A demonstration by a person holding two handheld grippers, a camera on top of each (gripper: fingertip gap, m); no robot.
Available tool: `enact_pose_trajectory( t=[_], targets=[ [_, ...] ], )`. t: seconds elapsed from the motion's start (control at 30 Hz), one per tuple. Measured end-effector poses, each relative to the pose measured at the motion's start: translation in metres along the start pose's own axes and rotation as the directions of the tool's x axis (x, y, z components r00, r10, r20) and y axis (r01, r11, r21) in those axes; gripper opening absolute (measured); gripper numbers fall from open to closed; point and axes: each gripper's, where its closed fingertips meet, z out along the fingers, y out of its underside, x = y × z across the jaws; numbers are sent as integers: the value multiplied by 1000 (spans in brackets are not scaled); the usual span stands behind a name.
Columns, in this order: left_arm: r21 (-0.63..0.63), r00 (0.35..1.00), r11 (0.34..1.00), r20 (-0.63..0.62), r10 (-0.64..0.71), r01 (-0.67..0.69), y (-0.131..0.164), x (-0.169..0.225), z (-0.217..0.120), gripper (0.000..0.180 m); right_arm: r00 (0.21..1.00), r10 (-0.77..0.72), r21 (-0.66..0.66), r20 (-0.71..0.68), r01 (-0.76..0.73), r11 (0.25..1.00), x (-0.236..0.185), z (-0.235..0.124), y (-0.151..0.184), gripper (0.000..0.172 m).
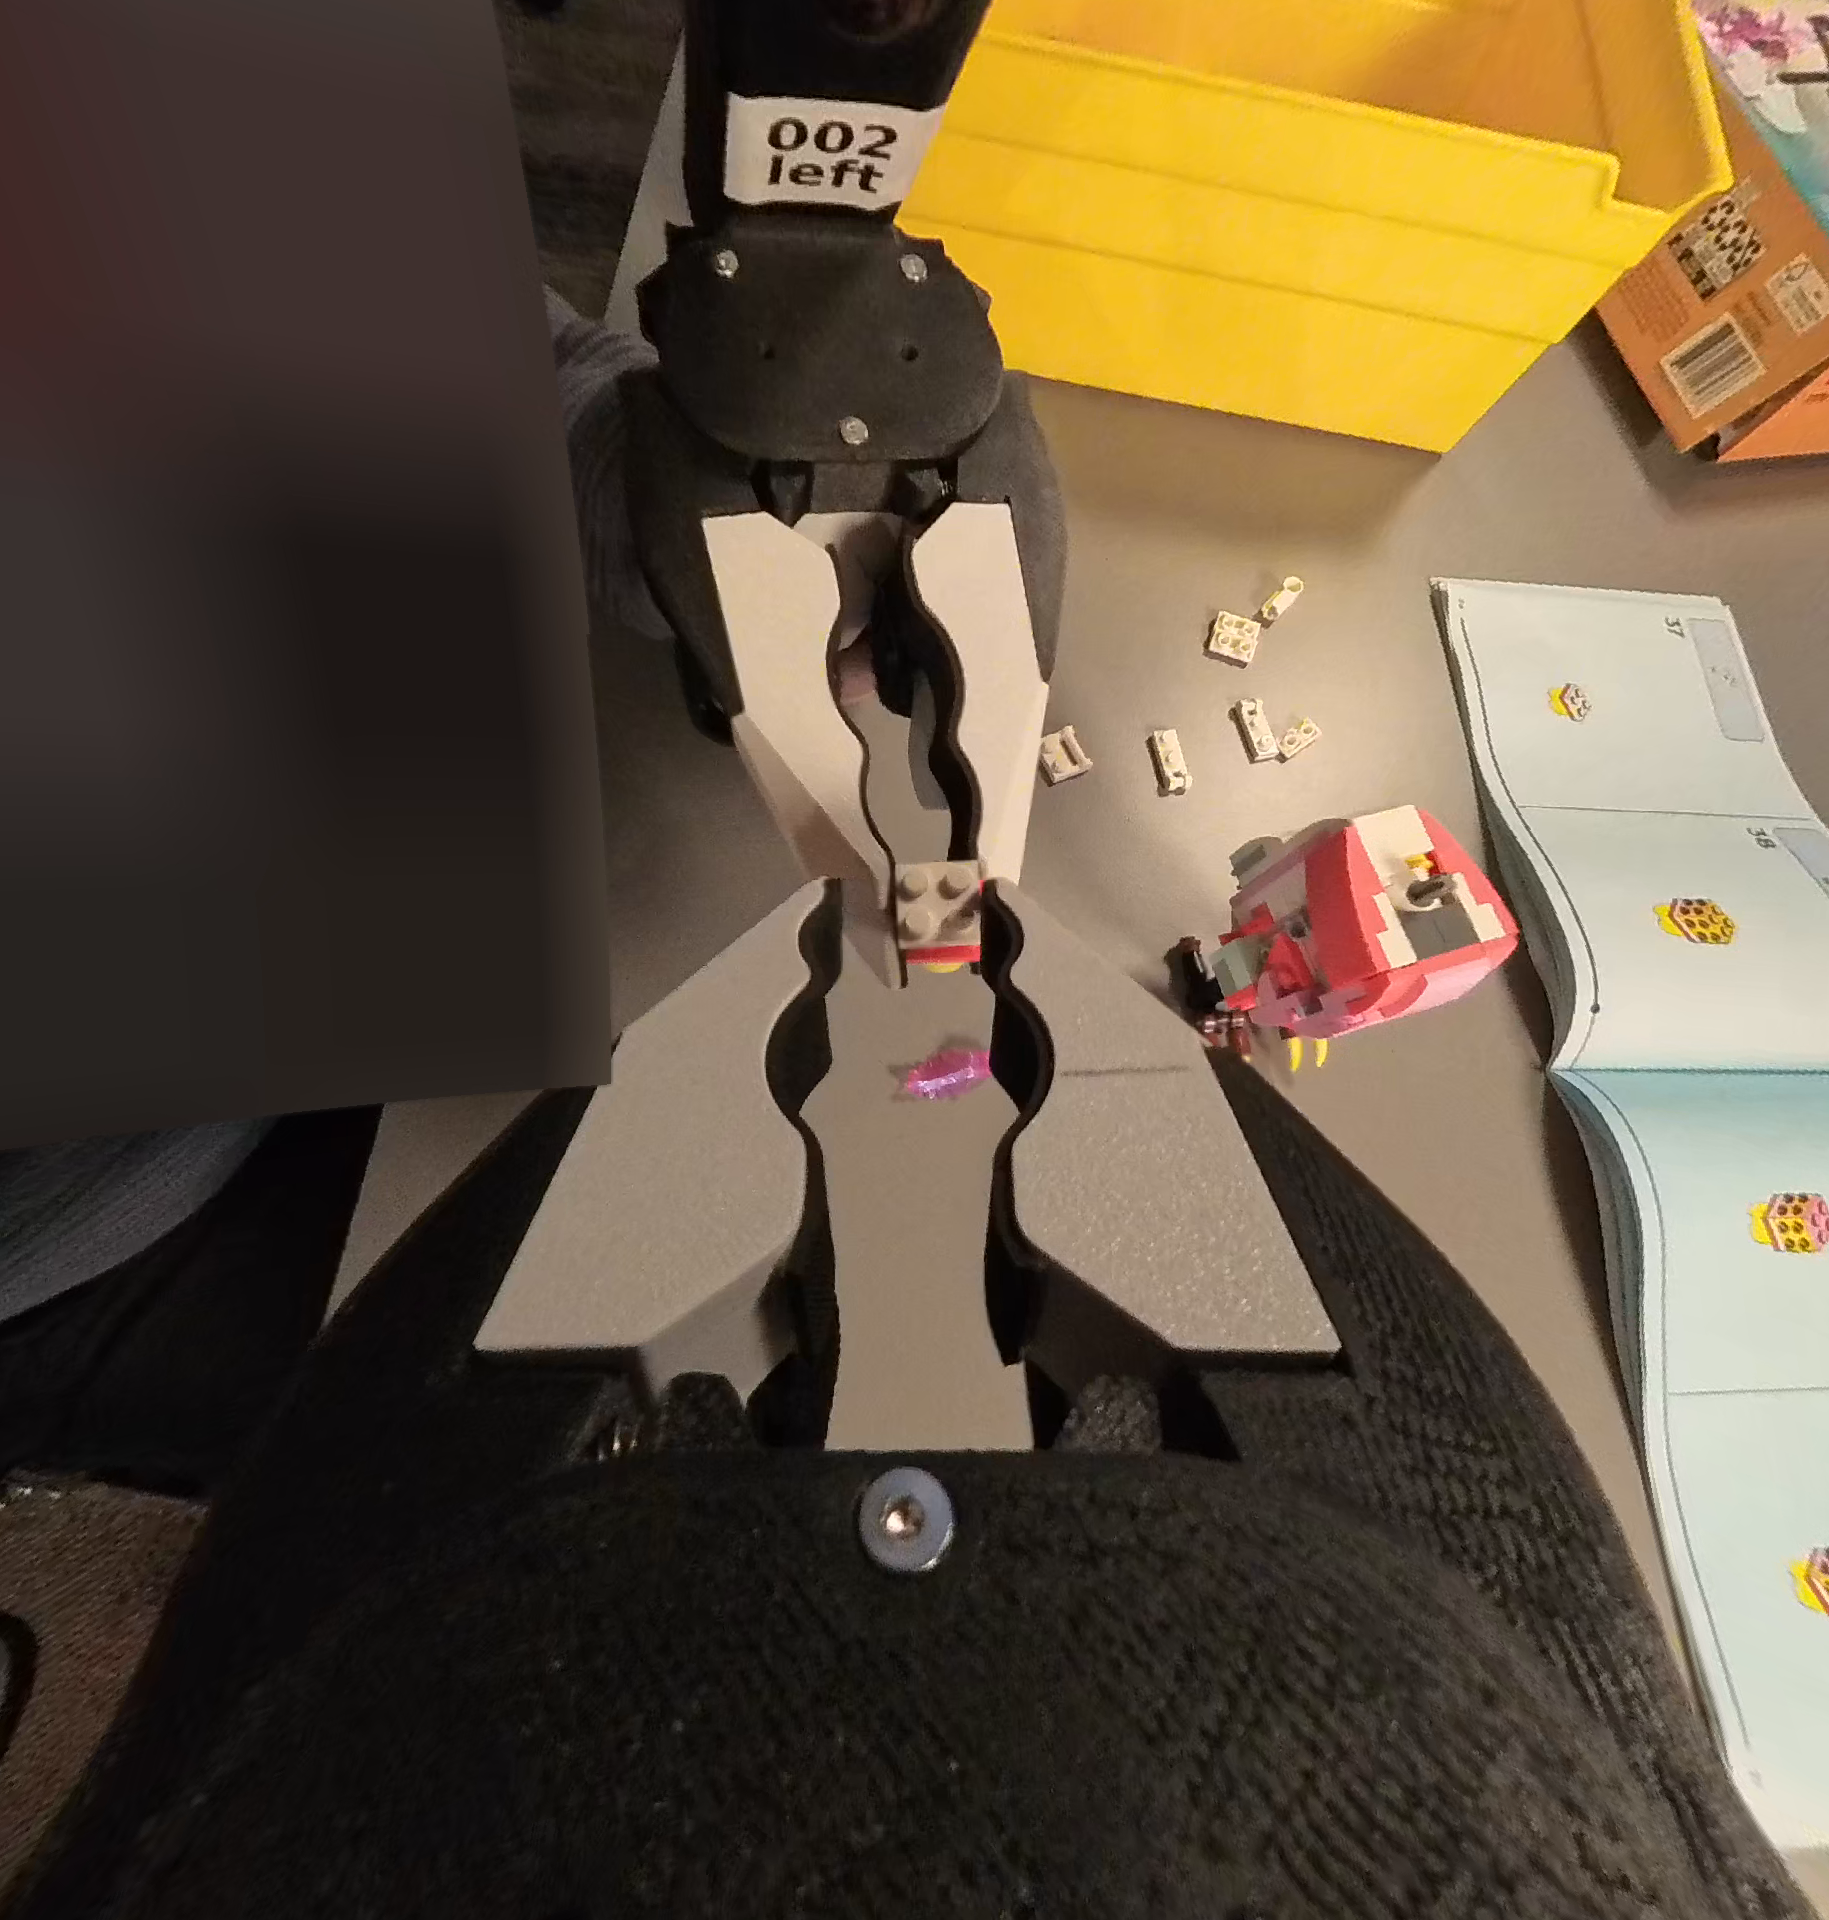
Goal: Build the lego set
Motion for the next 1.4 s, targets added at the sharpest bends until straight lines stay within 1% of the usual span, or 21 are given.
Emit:
enact_pose_trajectory(
  t=[0.27,0.37,0.43,0.5,0.57,0.6,0.67,0.73,0.8,0.83,0.9,0.97,1.03,1.3,1.4],
  targets=[
    [0,1000,1000,2,0,0,0,0,0,14,999,-7,-7,-41,7,1000,2,-2,5,32],
    [-1,1000,1000,2,2,-2,0,0,0,14,996,-25,0,-81,25,1000,5,-7,5,37],
    [-1,1000,1000,3,0,0,-1,-2,-1,14,989,-79,13,-124,81,997,6,-10,2,46],
    [6,1000,1000,-6,-17,17,-6,-5,-4,14,964,-185,29,-192,194,981,6,-14,-4,55],
    [26,998,998,-20,-61,62,-15,-10,-7,14,897,-325,2,-300,342,940,8,-18,-10,58],
    [44,996,996,-31,-79,81,-22,-11,-10,13,844,-400,-39,-358,414,909,11,-19,-13,60],
    [59,995,994,-46,-91,93,-35,-14,-15,13,703,-545,-154,-457,541,827,19,-23,-17,61],
    [54,993,994,-76,-90,94,-46,-14,-19,13,542,-669,-280,-508,631,723,25,-26,-22,60],
    [51,987,993,-126,-102,109,-59,-10,-22,13,412,-747,-365,-521,684,632,28,-28,-30,61],
    [53,984,992,-146,-106,115,-64,-7,-23,13,359,-772,-394,-524,702,593,28,-29,-34,64],
    [54,979,991,-168,-114,125,-72,-5,-24,13,267,-806,-445,-529,721,531,29,-29,-43,68],
    [55,976,989,-177,-128,140,-77,-4,-23,13,205,-817,-467,-539,734,492,29,-28,-52,68],
    [60,971,985,-187,-148,161,-80,-4,-23,13,194,-815,-470,-546,734,490,30,-26,-55,68],
    [80,962,978,-209,-173,193,-84,-1,-24,13,222,-782,-455,-582,708,540,37,-30,-54,49],
    [89,960,975,-214,-180,202,-85,-1,-24,13,209,-774,-458,-597,703,543,38,-33,-56,43]
  ],
)
